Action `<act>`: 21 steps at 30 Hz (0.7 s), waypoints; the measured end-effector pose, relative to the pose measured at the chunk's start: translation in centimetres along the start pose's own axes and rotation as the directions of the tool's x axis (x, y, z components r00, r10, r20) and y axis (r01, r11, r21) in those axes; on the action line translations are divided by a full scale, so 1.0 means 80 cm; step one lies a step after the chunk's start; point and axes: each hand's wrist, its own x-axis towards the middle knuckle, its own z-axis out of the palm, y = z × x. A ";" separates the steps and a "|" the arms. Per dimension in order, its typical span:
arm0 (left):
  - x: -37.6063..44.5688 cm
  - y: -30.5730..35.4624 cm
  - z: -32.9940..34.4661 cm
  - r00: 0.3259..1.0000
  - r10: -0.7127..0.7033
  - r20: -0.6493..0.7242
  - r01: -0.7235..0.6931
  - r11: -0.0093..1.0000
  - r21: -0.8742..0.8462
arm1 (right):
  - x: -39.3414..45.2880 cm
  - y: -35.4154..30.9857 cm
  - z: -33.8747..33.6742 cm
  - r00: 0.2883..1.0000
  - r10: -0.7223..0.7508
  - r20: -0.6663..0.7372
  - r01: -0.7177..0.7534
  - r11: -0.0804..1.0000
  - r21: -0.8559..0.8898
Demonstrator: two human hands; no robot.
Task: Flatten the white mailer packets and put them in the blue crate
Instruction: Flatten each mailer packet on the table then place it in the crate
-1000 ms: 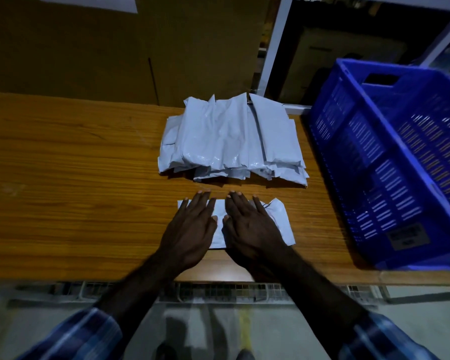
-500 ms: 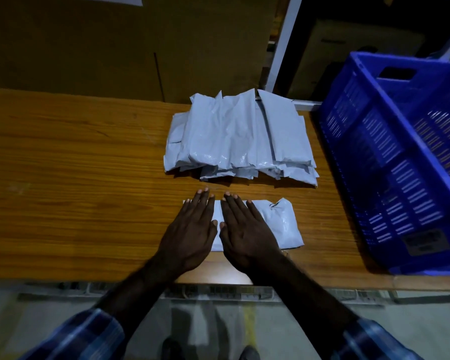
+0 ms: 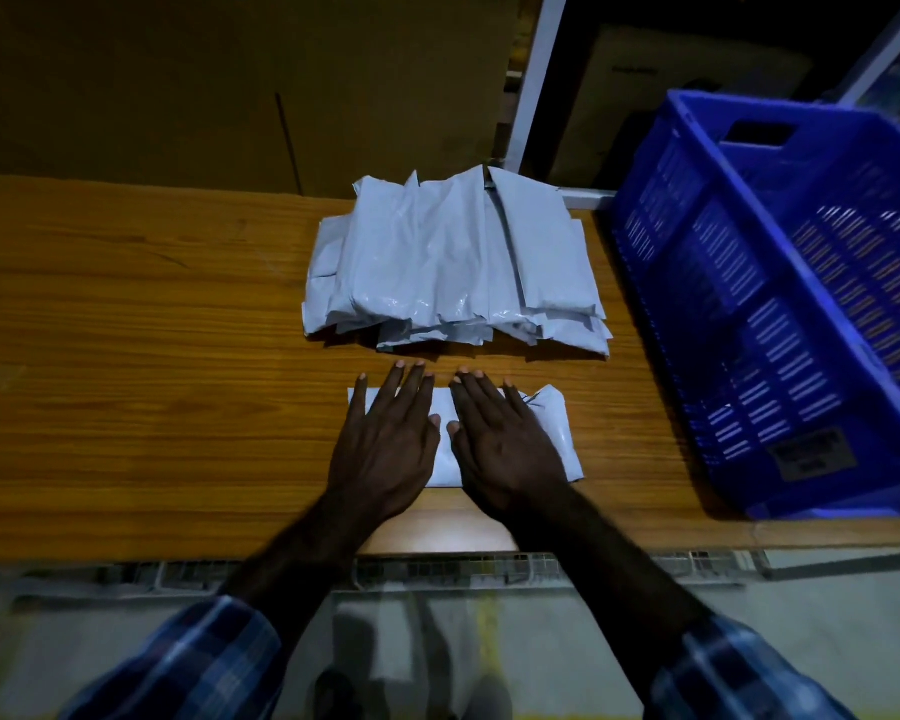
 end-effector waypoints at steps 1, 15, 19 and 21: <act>-0.001 0.000 0.002 1.000 0.002 -0.017 -0.002 1.000 -0.003 | -0.002 0.000 0.002 1.000 -0.008 -0.024 0.008 1.000 -0.011; 0.009 -0.007 -0.002 0.983 0.158 0.092 -0.165 0.984 0.073 | 0.000 0.034 -0.030 0.985 0.059 0.161 -0.044 0.994 -0.095; 0.011 0.000 0.006 0.989 0.139 0.057 -0.141 0.990 0.029 | -0.012 0.038 -0.021 0.965 0.161 0.208 -0.160 0.987 -0.022; 0.009 0.001 0.011 0.991 0.129 0.032 -0.130 0.991 0.031 | -0.015 0.036 -0.016 0.968 0.177 0.178 -0.181 0.984 0.002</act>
